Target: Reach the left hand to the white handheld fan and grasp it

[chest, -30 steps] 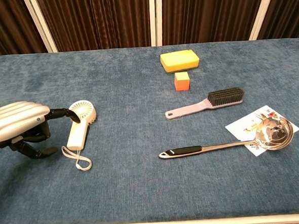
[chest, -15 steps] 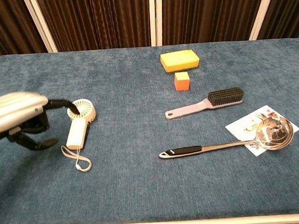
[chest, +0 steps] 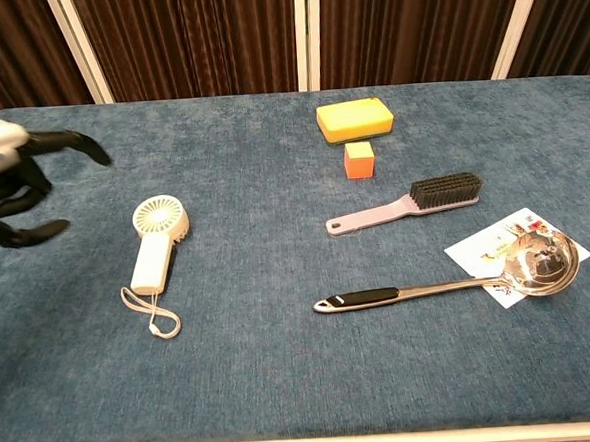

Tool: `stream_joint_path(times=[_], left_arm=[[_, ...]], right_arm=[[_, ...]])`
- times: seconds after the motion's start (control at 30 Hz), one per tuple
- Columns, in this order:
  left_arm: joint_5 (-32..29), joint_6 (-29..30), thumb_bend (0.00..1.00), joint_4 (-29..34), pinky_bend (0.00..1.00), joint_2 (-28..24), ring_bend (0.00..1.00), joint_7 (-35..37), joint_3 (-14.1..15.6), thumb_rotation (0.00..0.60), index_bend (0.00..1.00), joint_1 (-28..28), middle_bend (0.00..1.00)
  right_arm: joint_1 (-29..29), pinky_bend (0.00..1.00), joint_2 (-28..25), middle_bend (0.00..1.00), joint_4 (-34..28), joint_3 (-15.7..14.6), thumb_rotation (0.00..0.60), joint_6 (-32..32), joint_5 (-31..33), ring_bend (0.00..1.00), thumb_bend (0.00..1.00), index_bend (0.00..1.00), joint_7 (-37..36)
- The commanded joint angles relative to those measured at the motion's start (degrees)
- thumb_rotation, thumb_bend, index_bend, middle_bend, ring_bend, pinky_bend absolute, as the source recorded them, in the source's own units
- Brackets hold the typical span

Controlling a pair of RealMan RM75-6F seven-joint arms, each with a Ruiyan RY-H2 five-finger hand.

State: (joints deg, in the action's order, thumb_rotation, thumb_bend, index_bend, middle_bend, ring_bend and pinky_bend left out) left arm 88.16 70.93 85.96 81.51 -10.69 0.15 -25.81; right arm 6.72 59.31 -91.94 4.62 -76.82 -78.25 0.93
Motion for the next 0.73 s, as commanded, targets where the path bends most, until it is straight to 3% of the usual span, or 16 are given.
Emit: stream_joint_path(times=[0.03,0.1,0.23,0.43,0.73], left_arm=[[-1.6,3.8,0.3,-0.3,0.69,-1.7,0.49,-0.1,0.4,0.6,0.22,3.6,0.56],[-2.8,5.0,0.27,0.8,0.53,-2.6,0.29,-1.3,0.5,0.6,0.22,5.1,0.36],[-2.8,8.1,0.2,1.7,0.33,-4.8,0.13,-2.0,1.5,0.6,0.21,8.0,0.21],[-3.8,10.1,0.09,2.5,0.27,-7.7,0.11,0.9,1.7,0.6,0.2,10.8,0.18],[-4.5,13.6,0.06,0.4,0.27,-9.1,0.11,4.5,1.6,0.6,0.2,14.8,0.18]], right_arm=[[-0.1,0.0,0.1,0.0,0.0,0.0,0.6,-0.3,-0.3,0.0,0.3,0.0,-0.1],[-0.1,0.0,0.2,0.0,-0.1,-0.1,0.6,-0.6,-0.6,0.0,0.31,0.0,0.0],[-0.4,0.0,0.5,0.0,-0.1,-0.1,0.6,-1.8,-1.3,0.0,0.3,0.0,0.1],[-1.0,0.0,0.4,0.0,-0.7,-0.1,0.6,-2.8,-1.5,0.0,0.3,0.0,0.6],[-1.5,0.0,-0.1,0.0,-1.0,-0.2,0.6,-3.7,-1.7,0.0,0.3,0.0,1.8]])
